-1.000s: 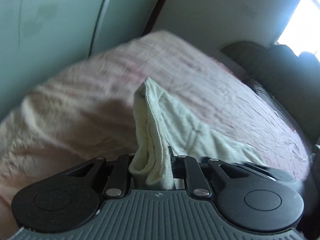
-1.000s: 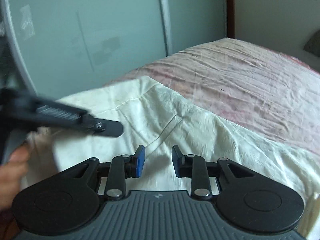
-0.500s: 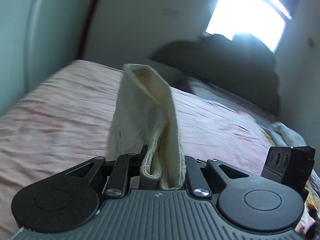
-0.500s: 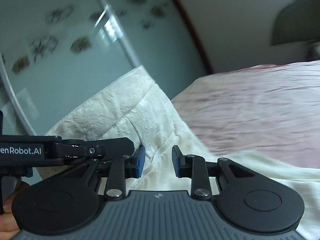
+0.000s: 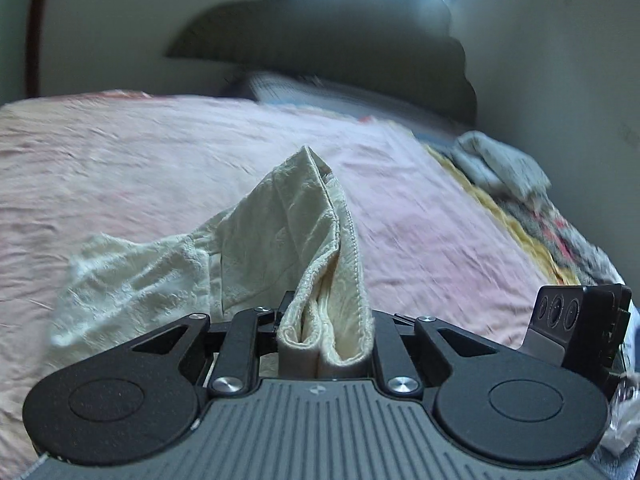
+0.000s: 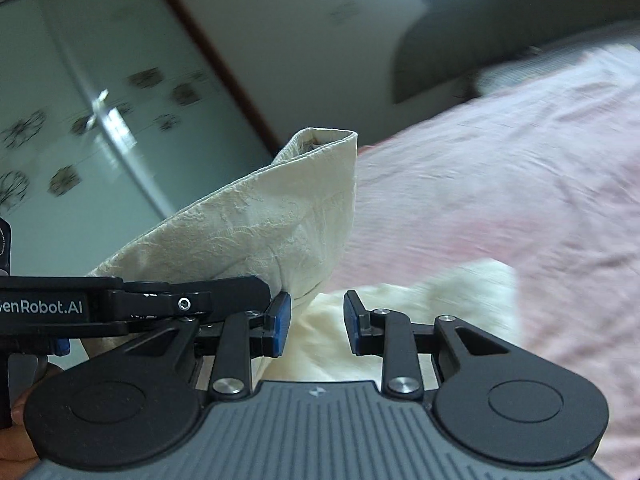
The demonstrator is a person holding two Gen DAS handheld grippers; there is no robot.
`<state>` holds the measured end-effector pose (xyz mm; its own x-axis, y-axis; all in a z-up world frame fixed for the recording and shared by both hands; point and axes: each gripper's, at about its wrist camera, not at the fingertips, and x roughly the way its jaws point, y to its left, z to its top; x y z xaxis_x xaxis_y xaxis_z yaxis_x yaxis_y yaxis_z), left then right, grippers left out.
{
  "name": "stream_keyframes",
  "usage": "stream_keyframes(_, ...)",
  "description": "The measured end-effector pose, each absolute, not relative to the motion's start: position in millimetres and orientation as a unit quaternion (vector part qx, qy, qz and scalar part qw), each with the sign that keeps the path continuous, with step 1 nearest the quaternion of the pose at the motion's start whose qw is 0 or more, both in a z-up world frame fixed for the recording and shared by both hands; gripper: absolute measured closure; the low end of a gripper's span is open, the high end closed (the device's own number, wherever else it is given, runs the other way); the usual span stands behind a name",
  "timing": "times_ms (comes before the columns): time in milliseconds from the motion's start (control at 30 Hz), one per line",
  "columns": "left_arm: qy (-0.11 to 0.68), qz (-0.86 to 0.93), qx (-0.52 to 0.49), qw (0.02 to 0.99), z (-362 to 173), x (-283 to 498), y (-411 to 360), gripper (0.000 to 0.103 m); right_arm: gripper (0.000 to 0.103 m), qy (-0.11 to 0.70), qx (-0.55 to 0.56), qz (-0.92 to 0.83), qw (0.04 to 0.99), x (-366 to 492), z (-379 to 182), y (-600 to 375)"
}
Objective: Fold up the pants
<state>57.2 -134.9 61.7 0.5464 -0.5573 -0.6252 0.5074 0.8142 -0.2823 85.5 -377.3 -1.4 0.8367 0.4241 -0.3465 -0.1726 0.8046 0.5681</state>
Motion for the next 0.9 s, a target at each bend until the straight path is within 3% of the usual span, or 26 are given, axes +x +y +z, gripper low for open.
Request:
stream_keyframes(400,0.396,-0.324,0.002,0.859,20,59,-177,0.087,0.075,0.261,0.333,0.103,0.900,70,-51,-429)
stream_keyframes(600,0.416,-0.344,0.005,0.842,-3,65,-192,0.070,0.067,0.236,0.334,0.013,0.913,33,-45,-471)
stream_keyframes(733,0.405,-0.370,-0.032,0.836,7,63,-189,0.050,0.065,0.224,0.322,-0.052,0.918,10,-37,-490)
stream_keyframes(900,0.379,-0.374,-0.087,0.842,34,69,-161,0.041,0.065,0.201,0.305,-0.040,0.930,6,-20,-477)
